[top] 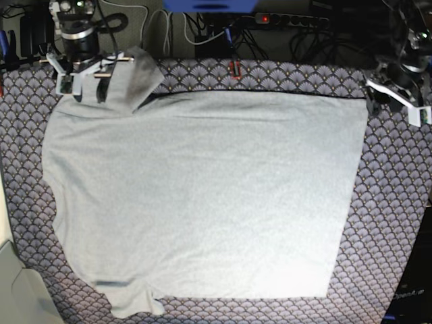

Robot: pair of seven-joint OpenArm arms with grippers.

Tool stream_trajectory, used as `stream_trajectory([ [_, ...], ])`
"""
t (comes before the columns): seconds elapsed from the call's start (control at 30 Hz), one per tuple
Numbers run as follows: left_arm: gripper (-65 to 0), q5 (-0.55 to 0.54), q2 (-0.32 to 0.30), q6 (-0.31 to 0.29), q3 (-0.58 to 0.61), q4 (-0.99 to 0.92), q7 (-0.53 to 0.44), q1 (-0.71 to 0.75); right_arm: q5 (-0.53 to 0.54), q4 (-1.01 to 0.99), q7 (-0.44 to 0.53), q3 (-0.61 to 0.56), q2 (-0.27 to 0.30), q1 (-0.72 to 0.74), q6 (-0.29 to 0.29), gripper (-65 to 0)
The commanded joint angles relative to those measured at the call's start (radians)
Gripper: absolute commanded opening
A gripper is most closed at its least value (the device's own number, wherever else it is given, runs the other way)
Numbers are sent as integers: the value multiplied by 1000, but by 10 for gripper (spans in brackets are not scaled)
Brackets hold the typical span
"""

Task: Fold the T-shirt properly
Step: 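Grasp the sleeve shoulder with right gripper, hem corner with left gripper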

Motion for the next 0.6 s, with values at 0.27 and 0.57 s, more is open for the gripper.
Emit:
stream_trajectory([
  [0.27,-327,-4,5,-1,-53,-101,17,-98,266,-80,-271,286,-3,171,168,-340],
  [0.57,-327,-8,5,-1,-134,-212,25,-159,265,-277,-368,406,-21,255,328,-340],
])
